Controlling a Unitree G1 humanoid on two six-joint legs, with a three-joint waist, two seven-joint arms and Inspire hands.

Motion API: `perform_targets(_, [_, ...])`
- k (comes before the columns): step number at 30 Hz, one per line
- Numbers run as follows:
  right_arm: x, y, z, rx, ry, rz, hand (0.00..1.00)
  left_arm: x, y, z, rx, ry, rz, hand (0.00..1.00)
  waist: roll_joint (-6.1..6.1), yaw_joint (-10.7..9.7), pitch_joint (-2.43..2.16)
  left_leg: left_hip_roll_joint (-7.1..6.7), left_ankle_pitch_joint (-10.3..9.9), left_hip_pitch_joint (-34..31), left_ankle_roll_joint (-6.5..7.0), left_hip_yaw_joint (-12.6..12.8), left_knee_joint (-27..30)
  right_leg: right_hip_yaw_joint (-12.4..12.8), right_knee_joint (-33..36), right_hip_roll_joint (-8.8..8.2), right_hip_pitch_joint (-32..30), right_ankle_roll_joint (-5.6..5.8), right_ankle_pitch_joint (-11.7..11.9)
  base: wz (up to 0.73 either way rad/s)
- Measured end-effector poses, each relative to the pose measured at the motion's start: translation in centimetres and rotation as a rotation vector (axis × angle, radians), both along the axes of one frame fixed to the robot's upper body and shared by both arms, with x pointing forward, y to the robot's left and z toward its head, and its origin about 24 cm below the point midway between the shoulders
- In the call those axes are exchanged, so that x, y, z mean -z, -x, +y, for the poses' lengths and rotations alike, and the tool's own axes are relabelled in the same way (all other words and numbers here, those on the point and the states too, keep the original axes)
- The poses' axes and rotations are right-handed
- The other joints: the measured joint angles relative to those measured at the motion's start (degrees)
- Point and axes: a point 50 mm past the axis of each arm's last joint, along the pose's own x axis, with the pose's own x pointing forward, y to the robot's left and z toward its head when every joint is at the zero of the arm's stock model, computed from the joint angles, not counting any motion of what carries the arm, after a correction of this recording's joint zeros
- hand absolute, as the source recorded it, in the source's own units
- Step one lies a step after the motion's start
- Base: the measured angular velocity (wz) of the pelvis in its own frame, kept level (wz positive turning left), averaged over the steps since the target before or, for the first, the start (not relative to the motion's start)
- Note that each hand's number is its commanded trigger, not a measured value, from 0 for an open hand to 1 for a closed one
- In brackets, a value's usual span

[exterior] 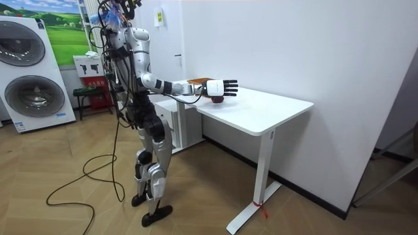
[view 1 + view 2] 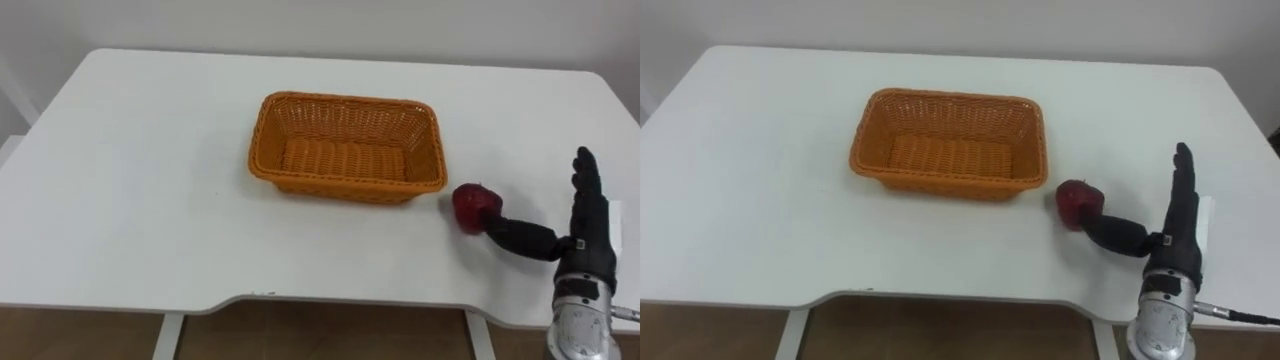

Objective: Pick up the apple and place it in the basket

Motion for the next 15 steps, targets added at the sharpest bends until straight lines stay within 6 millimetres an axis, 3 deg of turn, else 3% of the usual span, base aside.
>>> perform_targets(11, [-0.11,-0.25,-0.22,-0.068,0.018,0.023,0.0,0.01,0.15,0.02,0.007,0.008,0.008,0.0,0.44,0.35,0.09,-0.02,0.01,0.42,-0.01,-0.22,-0.12,-0.78,-0.88,-0.04,0.89,-0.04,0.17,0.01])
perform_targets(15, [-0.27,-0.64,-0.06,-0.098,0.013,0.022,0.0,0.03,0.27,0.0,0.005,0.01,0.014,0.0,0.28,0.32,0.33,0.02,0.01,1.1,-0.01,-0.65,-0.29,-1.22,-1.01,-0.06,1.65,-0.03,0.24,0.03])
